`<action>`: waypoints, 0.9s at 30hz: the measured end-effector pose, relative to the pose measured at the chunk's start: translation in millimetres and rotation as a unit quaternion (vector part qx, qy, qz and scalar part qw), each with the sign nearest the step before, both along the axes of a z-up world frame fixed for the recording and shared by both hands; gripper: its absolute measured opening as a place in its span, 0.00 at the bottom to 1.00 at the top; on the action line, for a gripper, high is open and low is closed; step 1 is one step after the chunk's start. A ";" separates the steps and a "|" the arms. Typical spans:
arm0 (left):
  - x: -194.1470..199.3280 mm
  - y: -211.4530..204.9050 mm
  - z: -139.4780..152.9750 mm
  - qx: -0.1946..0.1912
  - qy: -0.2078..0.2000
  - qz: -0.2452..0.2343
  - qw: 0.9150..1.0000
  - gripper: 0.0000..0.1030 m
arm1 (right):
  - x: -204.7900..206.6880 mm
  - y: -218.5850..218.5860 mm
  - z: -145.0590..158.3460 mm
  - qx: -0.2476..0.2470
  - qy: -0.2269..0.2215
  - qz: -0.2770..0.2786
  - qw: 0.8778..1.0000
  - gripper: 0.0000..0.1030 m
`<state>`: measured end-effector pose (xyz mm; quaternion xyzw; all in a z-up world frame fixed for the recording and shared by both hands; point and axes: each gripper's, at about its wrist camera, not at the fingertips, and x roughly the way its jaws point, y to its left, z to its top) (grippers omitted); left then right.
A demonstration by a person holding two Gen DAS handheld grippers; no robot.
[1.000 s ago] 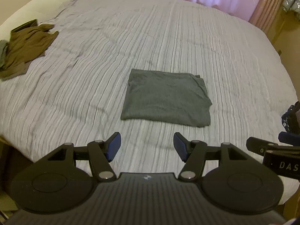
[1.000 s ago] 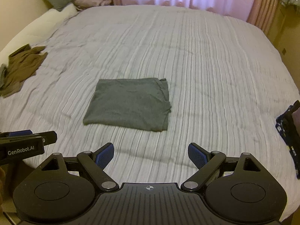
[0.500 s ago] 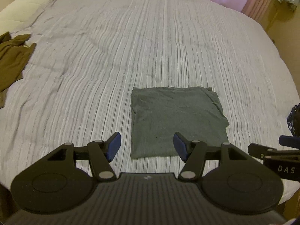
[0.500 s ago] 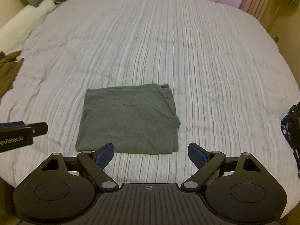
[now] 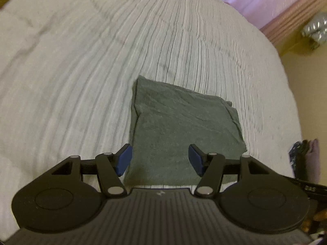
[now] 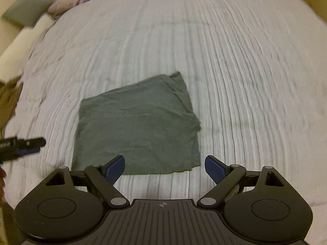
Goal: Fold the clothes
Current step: 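Pinch the folded grey shirt edges with both grippers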
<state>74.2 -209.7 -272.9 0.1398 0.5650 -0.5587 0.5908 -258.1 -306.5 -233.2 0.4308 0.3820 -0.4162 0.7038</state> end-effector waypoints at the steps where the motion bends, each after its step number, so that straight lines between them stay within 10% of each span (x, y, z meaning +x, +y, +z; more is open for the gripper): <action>1: 1.1 -2.1 -9.0 0.000 0.008 0.003 1.000 0.55 | -7.5 -8.2 -10.7 0.010 -0.015 -0.010 1.000 0.86; 10: 19.1 -28.4 -91.8 0.005 0.046 0.023 0.999 0.52 | -38.9 -66.5 -62.9 0.002 -0.095 -0.012 0.995 0.86; 27: 31.1 -59.6 -129.8 -0.023 0.143 0.021 0.989 0.40 | -61.8 -124.8 -142.8 0.093 -0.255 -0.049 0.961 0.82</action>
